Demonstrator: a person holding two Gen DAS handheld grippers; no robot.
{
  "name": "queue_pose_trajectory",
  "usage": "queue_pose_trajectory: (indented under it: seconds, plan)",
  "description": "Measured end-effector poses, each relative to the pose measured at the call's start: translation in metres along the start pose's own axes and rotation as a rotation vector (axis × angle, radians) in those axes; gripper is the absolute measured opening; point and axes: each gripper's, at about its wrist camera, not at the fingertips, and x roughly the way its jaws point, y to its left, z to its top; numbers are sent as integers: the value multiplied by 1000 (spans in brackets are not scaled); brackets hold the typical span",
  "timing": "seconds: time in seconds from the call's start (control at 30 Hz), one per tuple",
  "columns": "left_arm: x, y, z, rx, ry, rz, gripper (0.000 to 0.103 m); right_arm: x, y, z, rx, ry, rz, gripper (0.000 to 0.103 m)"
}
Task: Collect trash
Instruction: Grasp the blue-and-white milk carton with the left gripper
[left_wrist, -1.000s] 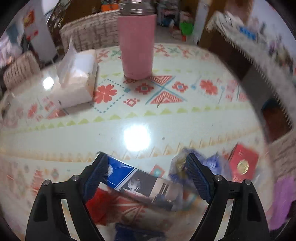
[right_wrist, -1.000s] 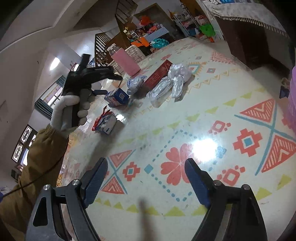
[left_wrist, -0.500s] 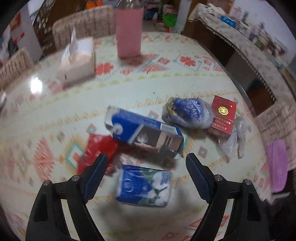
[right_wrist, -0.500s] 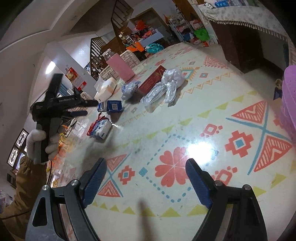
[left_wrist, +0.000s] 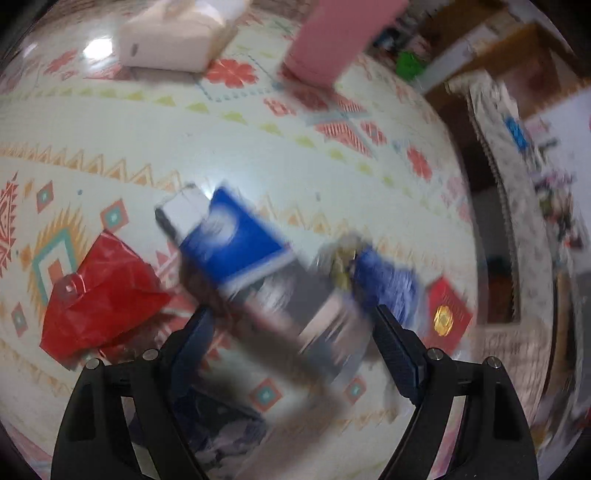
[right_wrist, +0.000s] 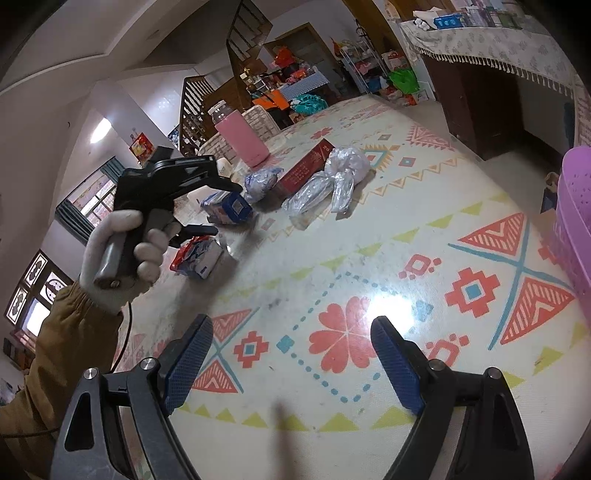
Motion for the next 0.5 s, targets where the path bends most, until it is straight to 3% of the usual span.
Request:
queue_pose_trajectory:
  seconds: [0.03, 0.07, 0.17, 0.23, 0.5]
  plan:
    - [1, 1, 2, -21, 6, -12, 83, 0, 0, 0, 0, 0, 2, 91]
    - [0, 3, 3, -31, 1, -16, 66, 0, 0, 0, 1, 1, 3, 91]
    - [-1, 4, 0, -36, 6, -102, 41, 0, 0, 0, -1, 0, 1, 91]
    - [-11, -5, -7, 37, -27, -65, 32, 0, 0, 0, 0, 0, 1, 91]
    - [-75, -11, -45, 230, -102, -114, 30, 4, 1, 1, -11, 18, -32, 91]
